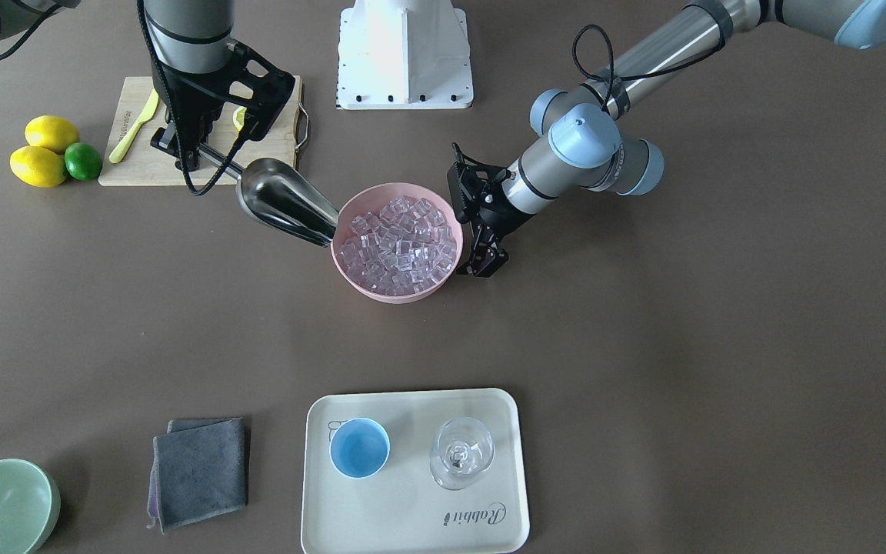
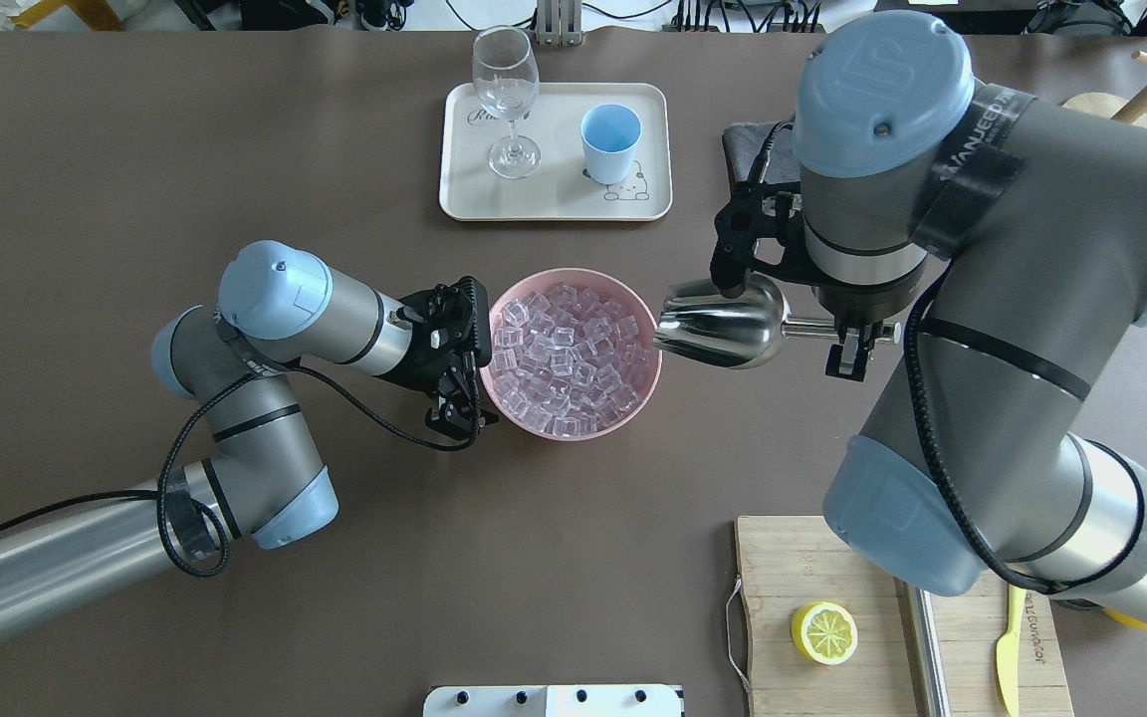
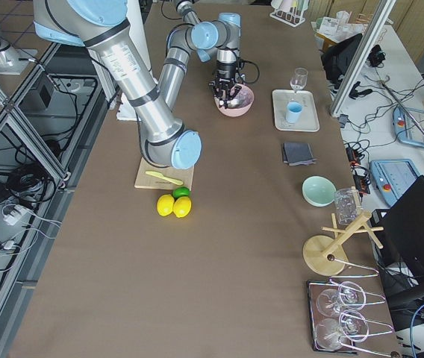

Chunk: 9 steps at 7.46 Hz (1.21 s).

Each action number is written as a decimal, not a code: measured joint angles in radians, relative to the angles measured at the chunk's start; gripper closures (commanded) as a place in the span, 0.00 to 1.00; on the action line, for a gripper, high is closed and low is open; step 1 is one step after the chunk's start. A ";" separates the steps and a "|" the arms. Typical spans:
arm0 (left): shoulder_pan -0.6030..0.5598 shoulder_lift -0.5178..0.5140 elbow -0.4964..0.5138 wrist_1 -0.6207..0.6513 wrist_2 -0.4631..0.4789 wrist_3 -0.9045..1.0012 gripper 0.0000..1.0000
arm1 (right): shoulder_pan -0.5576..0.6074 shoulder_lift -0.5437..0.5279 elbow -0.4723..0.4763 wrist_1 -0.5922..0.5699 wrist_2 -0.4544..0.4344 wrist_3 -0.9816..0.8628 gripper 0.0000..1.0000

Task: Put ice in cup with scoop
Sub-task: 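Lower the scoop into the ice bowl while the left gripper holds the rim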

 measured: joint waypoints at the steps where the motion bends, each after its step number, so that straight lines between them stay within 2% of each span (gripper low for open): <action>1: 0.001 0.000 -0.001 0.000 0.000 0.000 0.02 | -0.015 0.031 -0.026 -0.043 -0.035 -0.026 1.00; 7: 0.002 -0.003 -0.002 -0.001 0.003 0.037 0.02 | -0.041 0.228 -0.256 -0.129 -0.085 -0.099 1.00; 9: 0.002 -0.003 -0.002 -0.001 0.003 0.039 0.02 | -0.072 0.264 -0.310 -0.162 -0.140 -0.101 1.00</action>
